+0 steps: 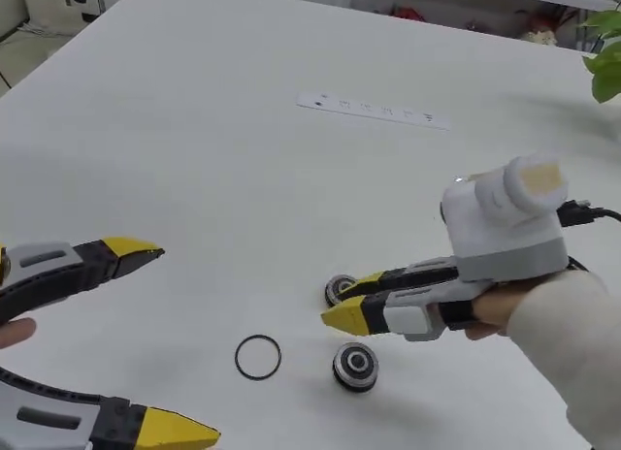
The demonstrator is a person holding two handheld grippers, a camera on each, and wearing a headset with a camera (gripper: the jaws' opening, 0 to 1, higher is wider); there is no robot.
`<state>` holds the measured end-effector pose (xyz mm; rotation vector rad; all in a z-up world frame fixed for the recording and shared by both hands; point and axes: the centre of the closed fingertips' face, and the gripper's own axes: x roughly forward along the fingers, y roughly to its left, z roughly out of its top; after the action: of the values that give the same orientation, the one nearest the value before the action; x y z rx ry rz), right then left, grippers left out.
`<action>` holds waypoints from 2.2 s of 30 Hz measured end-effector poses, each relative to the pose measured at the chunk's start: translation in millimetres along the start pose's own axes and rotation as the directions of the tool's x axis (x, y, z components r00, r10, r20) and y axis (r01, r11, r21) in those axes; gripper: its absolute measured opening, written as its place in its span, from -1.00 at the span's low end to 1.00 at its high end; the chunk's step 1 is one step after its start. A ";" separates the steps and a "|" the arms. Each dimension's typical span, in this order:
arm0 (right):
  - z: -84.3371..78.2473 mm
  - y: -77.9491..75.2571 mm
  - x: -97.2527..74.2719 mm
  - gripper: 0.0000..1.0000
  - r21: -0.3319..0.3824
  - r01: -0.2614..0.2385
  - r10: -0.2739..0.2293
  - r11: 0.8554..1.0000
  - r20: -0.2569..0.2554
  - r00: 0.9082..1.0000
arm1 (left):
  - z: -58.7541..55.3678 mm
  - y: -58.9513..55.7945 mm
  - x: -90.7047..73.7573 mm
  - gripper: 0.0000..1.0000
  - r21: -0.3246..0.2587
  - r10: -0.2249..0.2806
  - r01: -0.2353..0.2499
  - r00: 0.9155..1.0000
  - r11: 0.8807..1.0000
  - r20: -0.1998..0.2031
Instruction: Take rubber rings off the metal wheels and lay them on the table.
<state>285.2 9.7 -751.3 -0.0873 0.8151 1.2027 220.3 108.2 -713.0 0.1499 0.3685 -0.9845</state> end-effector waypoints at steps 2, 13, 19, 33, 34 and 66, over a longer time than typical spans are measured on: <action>0.1 -2.0 -8.4 -0.59 0.001 0.001 -0.001 1.000 0.016 1.000 | 2.5 0.7 0.3 0.96 0.003 0.000 0.000 1.000 1.000 0.003; -12.0 -14.9 -39.8 -0.59 0.033 0.038 -0.039 0.999 0.048 0.998 | 11.6 1.0 1.8 0.92 0.025 -0.016 0.016 1.000 1.000 -0.002; -22.3 -15.1 -44.4 -0.57 0.051 0.041 -0.043 0.998 0.047 0.998 | 18.7 3.6 2.4 0.87 0.028 -0.018 0.018 1.000 0.999 0.001; -38.4 -1.9 -31.8 -0.46 0.012 -0.016 0.015 1.000 0.055 0.998 | 50.5 2.0 13.4 0.72 0.071 -0.065 0.062 0.997 0.996 0.044; -38.8 -1.1 -31.2 -0.45 0.002 -0.021 0.020 1.000 0.055 0.998 | 52.6 2.1 14.9 0.72 0.076 -0.067 0.064 0.997 0.995 0.046; -68.9 -2.0 -9.1 -0.43 -0.160 -0.036 0.028 0.986 -0.053 0.998 | 75.0 -24.5 98.6 0.03 0.256 -0.227 0.210 0.973 0.943 0.039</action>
<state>250.4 -30.6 -796.1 -0.2388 0.7650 1.3000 266.5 -4.1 -678.9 0.3090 0.1982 -1.2528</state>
